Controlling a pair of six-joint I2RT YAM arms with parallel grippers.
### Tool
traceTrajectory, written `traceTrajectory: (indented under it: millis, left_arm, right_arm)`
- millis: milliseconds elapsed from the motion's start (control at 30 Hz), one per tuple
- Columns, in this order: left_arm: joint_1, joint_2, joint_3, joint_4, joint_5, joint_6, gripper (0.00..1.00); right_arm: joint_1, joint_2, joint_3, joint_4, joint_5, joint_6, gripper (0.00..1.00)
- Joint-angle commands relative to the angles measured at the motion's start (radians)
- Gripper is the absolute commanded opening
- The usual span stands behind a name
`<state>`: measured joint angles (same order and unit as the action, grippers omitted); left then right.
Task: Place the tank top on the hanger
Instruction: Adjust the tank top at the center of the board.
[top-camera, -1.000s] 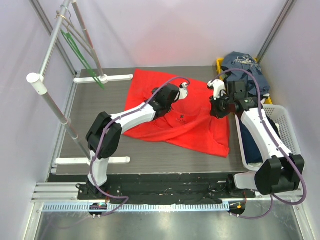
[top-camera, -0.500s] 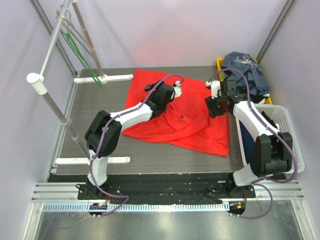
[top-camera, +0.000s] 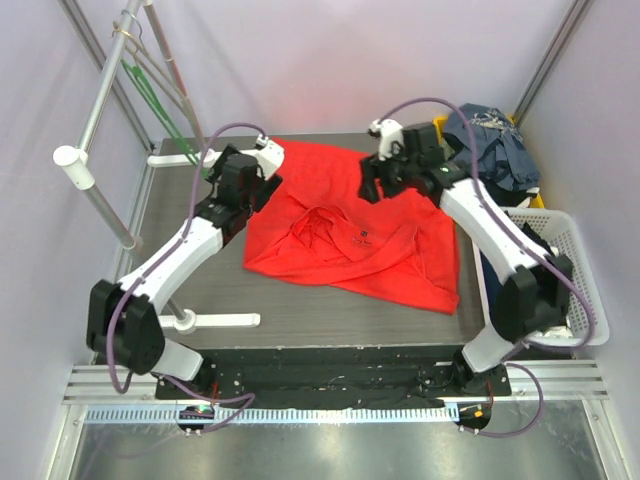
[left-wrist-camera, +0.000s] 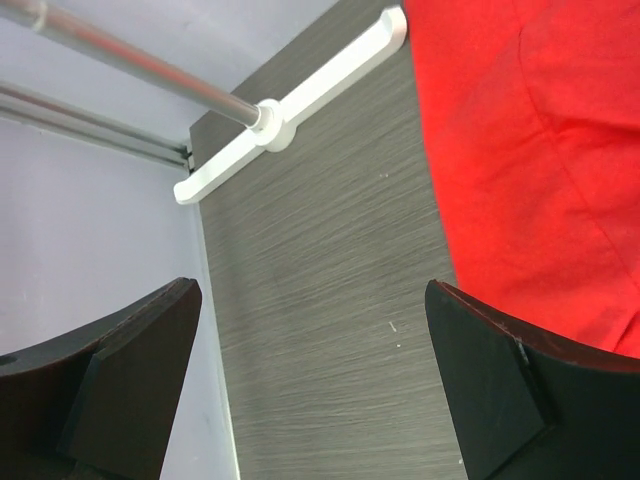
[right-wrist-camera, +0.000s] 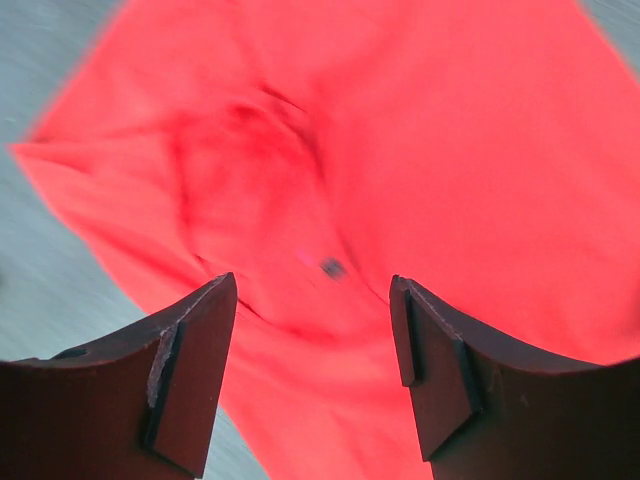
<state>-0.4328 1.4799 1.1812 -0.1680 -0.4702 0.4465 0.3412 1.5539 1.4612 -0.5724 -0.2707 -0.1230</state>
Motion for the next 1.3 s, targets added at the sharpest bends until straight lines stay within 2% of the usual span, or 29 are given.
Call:
traceTrajectory:
  millis: [0, 300, 467, 633, 1000, 1267]
  left_arm:
    - [0.037, -0.114, -0.083, -0.04, 0.053, -0.06, 1.0]
    - [0.088, -0.291, -0.19, -0.087, 0.019, -0.06, 1.0]
    - [0.106, -0.316, -0.198, -0.091, 0.019, -0.058, 1.0]
    - [0.108, -0.303, -0.184, -0.088, 0.024, -0.069, 1.0]
    - [0.106, -0.303, -0.203, -0.079, 0.068, -0.095, 1.0]
    - [0.106, -0.3, -0.21, -0.08, 0.084, -0.108, 0.99]
  right_arm:
    - [0.091, 0.23, 0.158, 0.051, -0.107, 0.147, 0.68]
    - [0.202, 0.555, 0.465, 0.097, -0.142, 0.448, 0.64]
    - [0.24, 0.61, 0.465, 0.101, -0.11, 0.546, 0.62]
    - [0.254, 0.646, 0.432, 0.114, -0.033, 0.586, 0.62]
    - [0.265, 0.713, 0.468, 0.083, 0.083, 0.599, 0.61]
    - [0.265, 0.755, 0.522, 0.078, 0.041, 0.62, 0.61]
